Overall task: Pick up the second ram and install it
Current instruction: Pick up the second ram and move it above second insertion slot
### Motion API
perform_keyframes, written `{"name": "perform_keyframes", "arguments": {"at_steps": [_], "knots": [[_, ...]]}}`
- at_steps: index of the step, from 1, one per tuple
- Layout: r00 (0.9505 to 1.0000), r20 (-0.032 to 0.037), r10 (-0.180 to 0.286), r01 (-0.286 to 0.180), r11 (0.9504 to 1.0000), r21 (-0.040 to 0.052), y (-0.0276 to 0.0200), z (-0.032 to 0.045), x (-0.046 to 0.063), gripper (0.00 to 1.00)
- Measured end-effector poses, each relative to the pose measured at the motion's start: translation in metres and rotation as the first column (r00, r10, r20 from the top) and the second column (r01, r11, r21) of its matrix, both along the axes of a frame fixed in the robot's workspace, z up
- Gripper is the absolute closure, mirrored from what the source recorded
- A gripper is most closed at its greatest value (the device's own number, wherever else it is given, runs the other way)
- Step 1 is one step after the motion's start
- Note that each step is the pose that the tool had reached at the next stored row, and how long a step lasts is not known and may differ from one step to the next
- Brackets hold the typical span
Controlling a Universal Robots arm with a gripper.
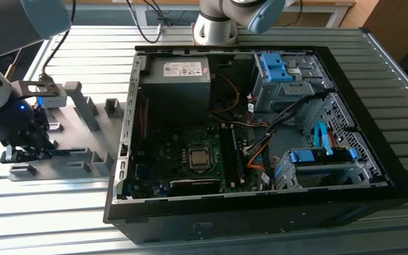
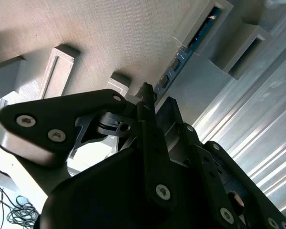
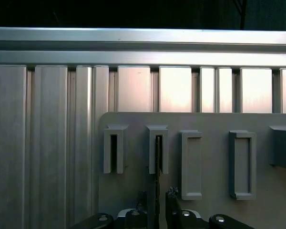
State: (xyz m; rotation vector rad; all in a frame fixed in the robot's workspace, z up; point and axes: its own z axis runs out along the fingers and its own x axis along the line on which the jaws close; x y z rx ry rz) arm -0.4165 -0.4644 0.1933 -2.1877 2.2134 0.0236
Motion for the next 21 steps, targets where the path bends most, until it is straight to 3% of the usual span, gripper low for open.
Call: {"name": "perform_keyframes", "arguments": {"at_steps": [4, 5, 21], "knots": [[1.0, 0.0001, 0.0, 0.0, 1.0, 0.0, 0.0001, -0.0002, 0.0, 0.72], [1.0, 0.0, 0.0, 0.0, 1.0, 0.0, 0.0001, -0.0003, 0.0001, 0.79], [1.0, -0.0002, 0.0, 0.0, 1.0, -0.0002, 0.0, -0.0065, 0.0017, 0.79]]}}
